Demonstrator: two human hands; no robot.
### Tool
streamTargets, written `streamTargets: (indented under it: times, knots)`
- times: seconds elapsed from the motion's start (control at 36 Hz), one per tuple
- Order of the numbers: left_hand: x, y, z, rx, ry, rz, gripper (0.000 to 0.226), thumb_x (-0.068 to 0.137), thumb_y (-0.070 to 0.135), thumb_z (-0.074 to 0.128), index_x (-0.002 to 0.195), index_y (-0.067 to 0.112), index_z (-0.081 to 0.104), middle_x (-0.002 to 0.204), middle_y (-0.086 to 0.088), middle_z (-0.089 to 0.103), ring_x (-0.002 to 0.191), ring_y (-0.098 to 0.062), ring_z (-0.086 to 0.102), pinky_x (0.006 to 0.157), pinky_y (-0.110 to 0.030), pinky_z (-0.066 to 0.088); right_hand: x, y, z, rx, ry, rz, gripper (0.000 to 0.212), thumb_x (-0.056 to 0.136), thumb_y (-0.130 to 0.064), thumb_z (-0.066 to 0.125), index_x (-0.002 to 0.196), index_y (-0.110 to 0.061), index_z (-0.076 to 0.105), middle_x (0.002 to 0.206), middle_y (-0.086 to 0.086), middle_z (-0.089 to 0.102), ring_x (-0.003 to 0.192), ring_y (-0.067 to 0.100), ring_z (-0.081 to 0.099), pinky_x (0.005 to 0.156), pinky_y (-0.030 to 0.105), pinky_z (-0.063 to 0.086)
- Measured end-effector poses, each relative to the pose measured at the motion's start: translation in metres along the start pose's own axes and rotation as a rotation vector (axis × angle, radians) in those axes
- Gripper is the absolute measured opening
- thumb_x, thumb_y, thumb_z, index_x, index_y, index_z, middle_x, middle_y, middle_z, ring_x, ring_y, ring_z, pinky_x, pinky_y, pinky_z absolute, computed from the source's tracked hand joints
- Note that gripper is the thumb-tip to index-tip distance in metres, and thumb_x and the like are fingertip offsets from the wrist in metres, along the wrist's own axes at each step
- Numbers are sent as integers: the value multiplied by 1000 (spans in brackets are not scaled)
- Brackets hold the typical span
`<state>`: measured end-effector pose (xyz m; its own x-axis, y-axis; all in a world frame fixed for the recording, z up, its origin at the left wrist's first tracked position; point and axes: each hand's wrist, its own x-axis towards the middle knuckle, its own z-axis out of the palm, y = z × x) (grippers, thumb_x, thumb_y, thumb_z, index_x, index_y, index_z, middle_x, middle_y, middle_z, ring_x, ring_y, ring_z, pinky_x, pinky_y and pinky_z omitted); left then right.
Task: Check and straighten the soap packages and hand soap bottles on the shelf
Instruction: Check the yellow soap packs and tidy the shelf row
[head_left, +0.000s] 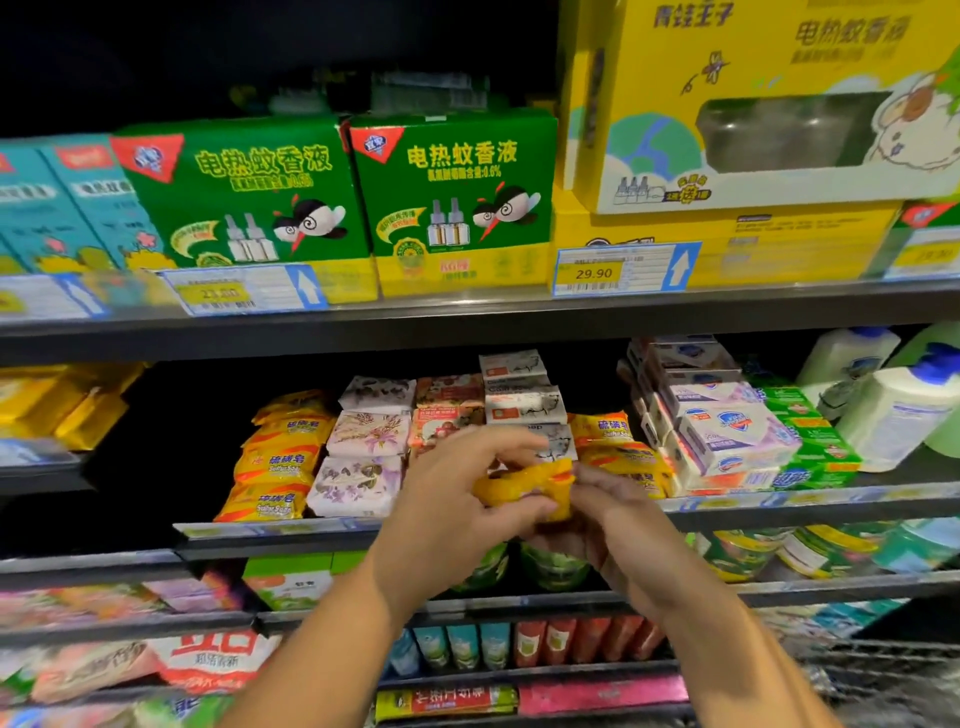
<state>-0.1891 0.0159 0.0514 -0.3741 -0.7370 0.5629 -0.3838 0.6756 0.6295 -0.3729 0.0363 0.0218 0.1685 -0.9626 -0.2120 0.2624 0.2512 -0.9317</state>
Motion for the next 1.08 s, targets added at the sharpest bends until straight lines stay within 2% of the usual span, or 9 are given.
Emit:
streamTargets:
  times: [0.25, 0.39, 0.53, 0.69, 0.75, 0.83, 0.89, 0.97, 1.08]
  knots:
    - [-11, -40, -25, 2, -61, -40, 56, 77, 25, 82, 127, 35, 59, 129, 28, 54, 120, 4, 53, 96, -13, 45, 8, -7, 16, -108, 253, -399, 33, 69, -18, 83, 101, -20, 77, 109, 4, 74, 101, 21, 70, 84, 33, 56]
    - [-19, -46, -40, -209, -450, -269, 106, 70, 36, 89, 149, 45, 19, 146, 45, 26, 137, 18, 25, 108, -6, 26, 21, 0, 48, -328, 266, -603, 27, 73, 0, 82, 94, -17, 78, 111, -1, 70, 107, 10, 67, 83, 19, 55]
    - [-20, -60, -56, -239, -315, -413, 81, 76, 28, 85, 134, 50, 34, 135, 32, 48, 118, 20, 47, 90, -2, 39, 38, 11, 60, -379, 188, -550, 28, 76, -4, 83, 94, -25, 80, 113, -9, 70, 111, 12, 65, 88, 28, 57]
    - [-23, -99, -86, -120, -193, -443, 70, 72, 20, 87, 122, 50, 47, 117, 35, 56, 108, 17, 55, 86, -5, 42, 65, 15, 78, -560, 13, -381, 25, 85, -48, 63, 109, -43, 71, 116, -9, 69, 109, 15, 66, 92, 40, 53]
    - [-26, -116, -99, -131, -174, -495, 67, 67, 26, 86, 119, 50, 51, 116, 32, 60, 109, 7, 59, 89, -11, 45, 75, 14, 89, -738, 46, -336, 22, 92, -48, 58, 111, -42, 68, 106, -10, 71, 98, 10, 67, 87, 38, 54]
    - [-27, -140, -119, -15, -139, -559, 63, 71, 17, 86, 125, 30, 58, 112, 24, 59, 106, -2, 60, 82, 0, 38, 88, 12, 107, -1224, 51, -226, 28, 99, -50, 49, 110, -27, 63, 90, -4, 67, 88, 18, 64, 73, 38, 47]
    - [-28, -159, -133, 152, -92, -566, 60, 73, 15, 85, 128, 21, 61, 111, 16, 61, 106, -5, 58, 79, 4, 32, 96, 13, 122, -1440, 2, -200, 36, 101, -53, 42, 127, -31, 55, 93, -4, 62, 98, 24, 63, 69, 37, 43]
    - [-23, -185, -154, 311, -82, -616, 61, 73, 20, 82, 130, 25, 61, 120, 3, 67, 111, -16, 62, 85, -13, 39, 110, 23, 135, -1576, -50, -66, 58, 101, -60, 34, 155, -41, 20, 154, 1, 39, 143, 27, 34, 105, 36, 37]
    - [-17, -218, -174, 408, -126, -719, 71, 76, 26, 77, 141, 30, 49, 128, -7, 63, 113, -26, 60, 92, -28, 48, 122, 44, 138, -1650, -74, 6, 68, 98, -68, 19, 157, -40, 1, 167, 0, -9, 153, 27, -15, 124, 47, -4]
